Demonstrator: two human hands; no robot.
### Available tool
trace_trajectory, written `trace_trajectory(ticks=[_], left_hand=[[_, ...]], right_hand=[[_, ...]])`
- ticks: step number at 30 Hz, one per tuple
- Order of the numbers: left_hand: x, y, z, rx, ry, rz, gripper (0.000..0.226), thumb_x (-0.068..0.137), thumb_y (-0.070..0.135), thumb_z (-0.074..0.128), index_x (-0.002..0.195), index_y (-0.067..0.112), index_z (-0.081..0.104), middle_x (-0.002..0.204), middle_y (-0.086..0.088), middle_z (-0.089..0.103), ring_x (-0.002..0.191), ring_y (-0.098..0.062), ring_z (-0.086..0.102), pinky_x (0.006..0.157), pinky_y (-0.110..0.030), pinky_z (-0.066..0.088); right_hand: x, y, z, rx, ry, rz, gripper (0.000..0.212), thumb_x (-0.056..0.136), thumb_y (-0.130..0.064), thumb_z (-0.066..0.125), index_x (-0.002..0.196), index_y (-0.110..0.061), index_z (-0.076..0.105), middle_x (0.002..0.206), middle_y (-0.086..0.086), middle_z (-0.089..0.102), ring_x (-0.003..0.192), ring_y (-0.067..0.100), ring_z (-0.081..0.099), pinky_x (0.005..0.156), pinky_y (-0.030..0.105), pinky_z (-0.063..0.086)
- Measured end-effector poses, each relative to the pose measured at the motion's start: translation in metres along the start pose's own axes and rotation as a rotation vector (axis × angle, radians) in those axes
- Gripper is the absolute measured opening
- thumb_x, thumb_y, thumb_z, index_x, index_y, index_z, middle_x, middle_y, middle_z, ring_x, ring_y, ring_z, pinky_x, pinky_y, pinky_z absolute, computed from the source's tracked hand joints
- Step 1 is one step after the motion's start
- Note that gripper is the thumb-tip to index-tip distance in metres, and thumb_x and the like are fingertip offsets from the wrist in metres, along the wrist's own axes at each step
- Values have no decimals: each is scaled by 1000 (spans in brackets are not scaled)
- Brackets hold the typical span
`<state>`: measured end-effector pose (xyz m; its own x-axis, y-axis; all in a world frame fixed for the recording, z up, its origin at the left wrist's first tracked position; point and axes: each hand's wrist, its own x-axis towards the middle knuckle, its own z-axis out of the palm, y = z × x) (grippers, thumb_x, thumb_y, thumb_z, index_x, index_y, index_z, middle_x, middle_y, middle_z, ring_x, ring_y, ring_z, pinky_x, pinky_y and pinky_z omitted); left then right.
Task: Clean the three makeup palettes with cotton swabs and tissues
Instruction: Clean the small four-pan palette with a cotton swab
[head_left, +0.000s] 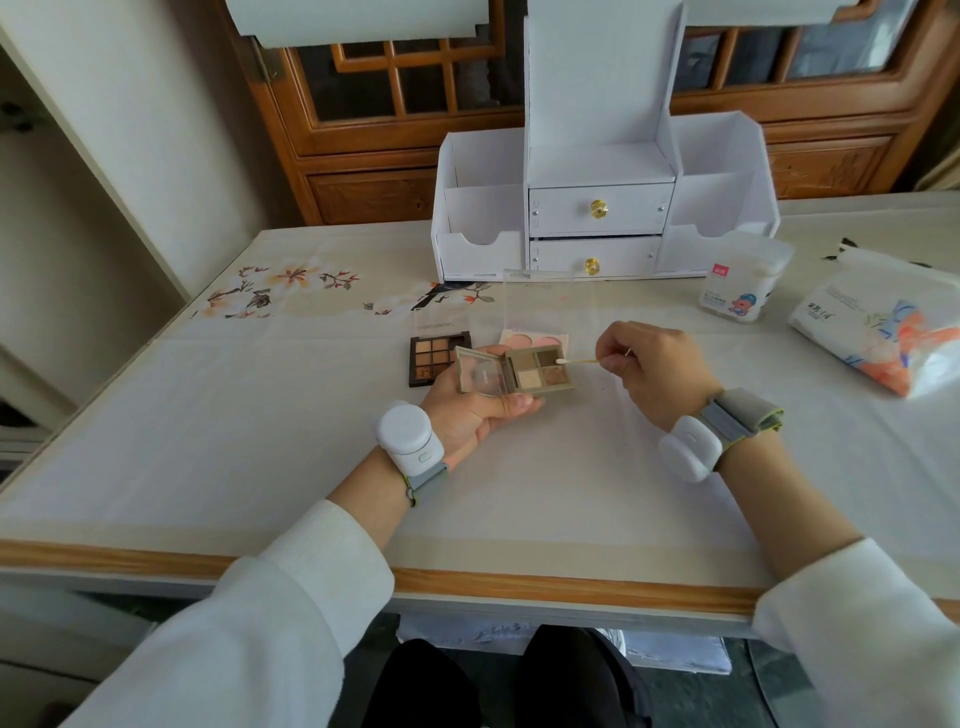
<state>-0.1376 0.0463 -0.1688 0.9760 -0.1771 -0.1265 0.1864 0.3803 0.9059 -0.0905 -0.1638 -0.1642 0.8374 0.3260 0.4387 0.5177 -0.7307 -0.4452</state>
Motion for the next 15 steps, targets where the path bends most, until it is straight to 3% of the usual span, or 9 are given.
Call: trace_trajectory(ticks=[5,9,15], left_hand=[[-1,0,0,21,-14,1,57,77,-27,51,127,0,44,116,-21,58,99,-27,62,80,-34,58],[-1,1,1,14,0,-3,57,78,-27,50,130,-6,42,120,-24,56,99,-27,62,77,-31,58],[-1,1,1,7,2,3,55,79,-27,49,128,-3,46,110,-17,62,95,-22,65,79,-31,58]], right_hand=[[0,-1,0,-8,-8,29,13,82,3,52,82,-8,59,70,-1,56,60,19,51,59,28,40],[0,-2,1,-1,-19,79,15,84,4,47,86,-6,58,68,-1,57,60,19,52,59,26,41],[-1,-2,1,18,-37,57,17,82,6,46,84,-7,56,67,-2,57,58,17,53,61,29,45]])
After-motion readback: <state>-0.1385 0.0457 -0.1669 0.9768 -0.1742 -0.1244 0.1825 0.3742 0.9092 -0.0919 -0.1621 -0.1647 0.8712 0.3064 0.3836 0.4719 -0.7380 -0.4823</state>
